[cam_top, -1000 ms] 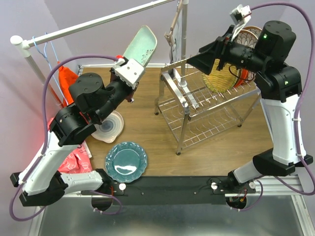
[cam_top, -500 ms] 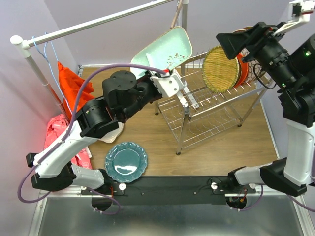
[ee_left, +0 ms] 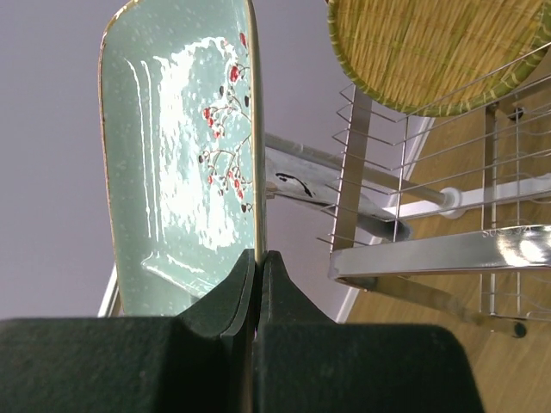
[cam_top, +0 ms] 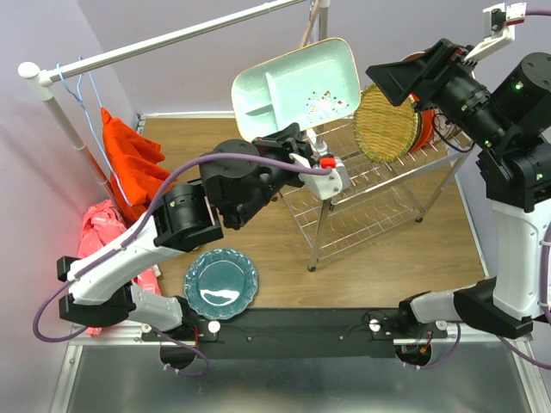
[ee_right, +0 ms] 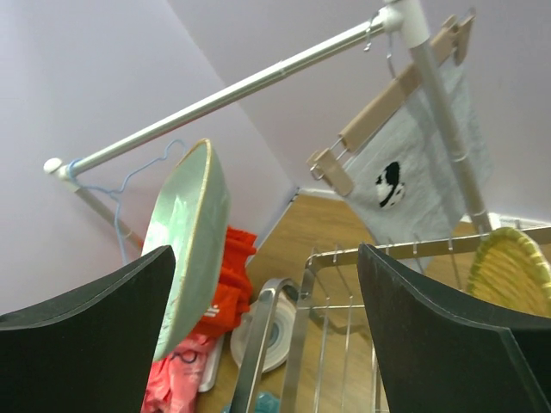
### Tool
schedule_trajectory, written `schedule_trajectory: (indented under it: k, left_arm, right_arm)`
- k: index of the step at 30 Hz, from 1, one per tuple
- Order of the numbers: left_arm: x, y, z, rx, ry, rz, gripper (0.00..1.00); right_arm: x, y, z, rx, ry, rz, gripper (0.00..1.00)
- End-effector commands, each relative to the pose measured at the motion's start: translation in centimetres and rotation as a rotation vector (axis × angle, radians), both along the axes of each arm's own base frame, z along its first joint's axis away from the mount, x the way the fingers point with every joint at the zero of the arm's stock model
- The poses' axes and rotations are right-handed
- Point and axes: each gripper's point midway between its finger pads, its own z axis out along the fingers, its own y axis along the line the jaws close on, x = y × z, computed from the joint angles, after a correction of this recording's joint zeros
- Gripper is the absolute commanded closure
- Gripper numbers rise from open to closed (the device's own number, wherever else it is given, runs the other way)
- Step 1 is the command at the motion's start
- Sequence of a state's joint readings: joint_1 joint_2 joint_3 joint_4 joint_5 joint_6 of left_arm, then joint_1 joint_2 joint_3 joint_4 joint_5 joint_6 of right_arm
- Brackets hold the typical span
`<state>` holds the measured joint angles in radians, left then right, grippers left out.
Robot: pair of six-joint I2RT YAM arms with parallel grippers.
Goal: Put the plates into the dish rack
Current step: Pass the plate from the left arm to the right
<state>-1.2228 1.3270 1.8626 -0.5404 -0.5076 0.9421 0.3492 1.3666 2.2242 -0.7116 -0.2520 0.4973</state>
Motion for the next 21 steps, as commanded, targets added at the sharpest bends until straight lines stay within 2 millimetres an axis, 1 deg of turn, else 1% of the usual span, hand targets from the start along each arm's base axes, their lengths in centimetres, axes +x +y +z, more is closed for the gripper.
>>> schedule_trajectory:
  k: [1,2,3,4,5,6,8,10,13,15,17,21]
  left_arm:
    - [0.4,1.5,4.1,0.003,-0.16,0.103,1.0]
    - [0.5,1.2,3.8,0.03,-0.17,0.104,1.0]
    - [0.5,1.1,4.1,0.029,-0.176,0.103,1.0]
    - [0.5,1.0,4.1,0.032,-0.179,0.102,1.0]
    - [0.6,0.6,4.1,0.04,-0.182,0.1,1.0]
    - [0.5,0.5,4.5,0.038,-0.191,0.096,1.0]
    - [0.6,-0.3,4.4,0.049,-0.195,0.088,1.0]
    - [0.5,-0.6,4.8,0.044,-0.204,0.082,1.0]
    - [0.5,-1.3,4.7,0.061,-0.214,0.086,1.0]
    - [0.5,-1.4,4.5,0.07,-0.217,0.1,1.0]
    - [0.3,-1.6,4.6,0.069,-0.223,0.1,1.0]
    - [0.0,-1.9,4.5,0.082,-0.231,0.102,1.0]
  right_arm:
    - [-2.4,1.4,1.5,0.028,-0.031,0.134,0.07]
    - [-2.7,1.5,1.6,0.029,-0.038,0.147,0.08]
    - [-3.1,1.8,1.7,0.028,-0.043,0.173,0.08]
    - [-3.2,1.9,1.7,0.026,-0.042,0.18,0.08]
    - [-3.1,2.0,1.3,0.021,-0.034,0.184,0.09]
    - [-3.2,2.0,1.1,0.02,-0.029,0.187,0.09]
    - [-3.1,2.1,0.5,0.015,-0.014,0.194,0.11]
    - [-2.8,2.6,-0.6,0.01,0.02,0.213,0.14]
    - [-1.7,2.3,-1.5,0.011,0.053,0.174,0.17]
    - [-0.9,1.9,-1.7,0.008,0.06,0.135,0.18]
    - [-0.6,1.8,-1.9,0.007,0.065,0.124,0.19]
    - [-0.3,2.0,-2.1,0.007,0.076,0.132,0.27]
